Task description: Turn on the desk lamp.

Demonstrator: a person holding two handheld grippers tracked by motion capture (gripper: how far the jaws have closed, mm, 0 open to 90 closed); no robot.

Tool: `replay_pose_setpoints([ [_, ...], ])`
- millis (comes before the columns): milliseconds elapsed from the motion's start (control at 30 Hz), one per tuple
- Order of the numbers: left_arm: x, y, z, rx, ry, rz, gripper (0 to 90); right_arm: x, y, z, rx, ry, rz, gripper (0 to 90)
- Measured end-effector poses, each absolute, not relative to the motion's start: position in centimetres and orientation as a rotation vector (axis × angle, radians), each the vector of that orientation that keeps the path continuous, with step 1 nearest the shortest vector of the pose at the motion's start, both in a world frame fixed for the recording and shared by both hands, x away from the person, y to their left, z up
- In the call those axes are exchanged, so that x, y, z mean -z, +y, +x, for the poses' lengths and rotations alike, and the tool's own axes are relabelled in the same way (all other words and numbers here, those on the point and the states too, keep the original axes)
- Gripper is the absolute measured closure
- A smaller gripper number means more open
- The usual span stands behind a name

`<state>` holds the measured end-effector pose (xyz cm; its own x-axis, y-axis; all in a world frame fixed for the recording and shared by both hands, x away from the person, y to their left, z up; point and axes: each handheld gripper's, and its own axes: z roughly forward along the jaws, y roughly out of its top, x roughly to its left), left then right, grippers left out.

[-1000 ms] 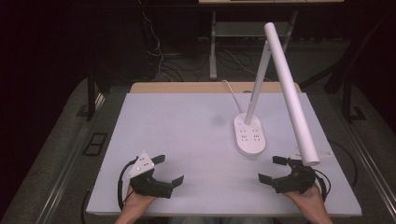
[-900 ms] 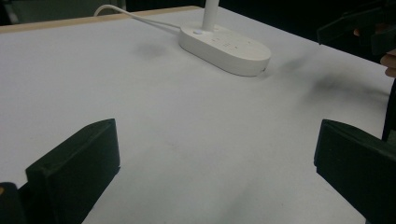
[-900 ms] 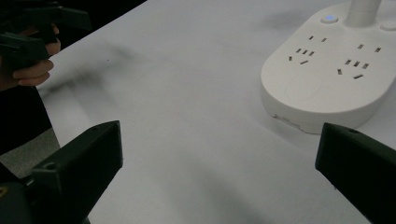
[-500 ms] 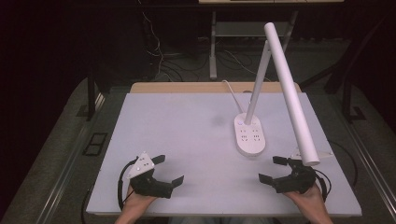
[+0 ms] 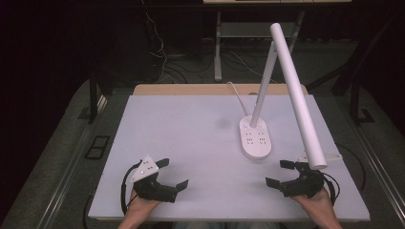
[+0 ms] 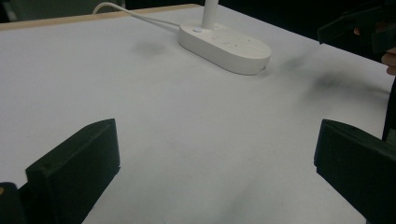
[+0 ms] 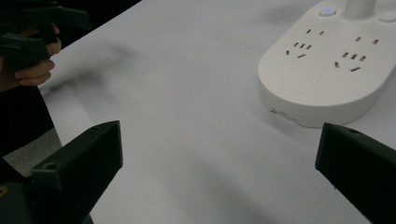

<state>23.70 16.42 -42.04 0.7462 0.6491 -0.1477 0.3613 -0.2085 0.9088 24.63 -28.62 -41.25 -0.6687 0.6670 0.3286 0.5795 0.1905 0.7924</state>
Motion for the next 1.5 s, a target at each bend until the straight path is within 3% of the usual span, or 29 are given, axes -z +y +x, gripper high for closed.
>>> replay_pose_setpoints([
  [767, 42.0, 16.6, 23.3, -0.323, 0.782, 1.832, 0.0, 39.5, -28.1, 25.7, -1.435, 2.441, 1.219, 0.2],
  [1500, 42.0, 16.6, 23.2, -0.328, 0.781, 1.831, 0.0, 38.1, -28.4, 29.1, -1.396, 2.464, 1.214, 0.2],
])
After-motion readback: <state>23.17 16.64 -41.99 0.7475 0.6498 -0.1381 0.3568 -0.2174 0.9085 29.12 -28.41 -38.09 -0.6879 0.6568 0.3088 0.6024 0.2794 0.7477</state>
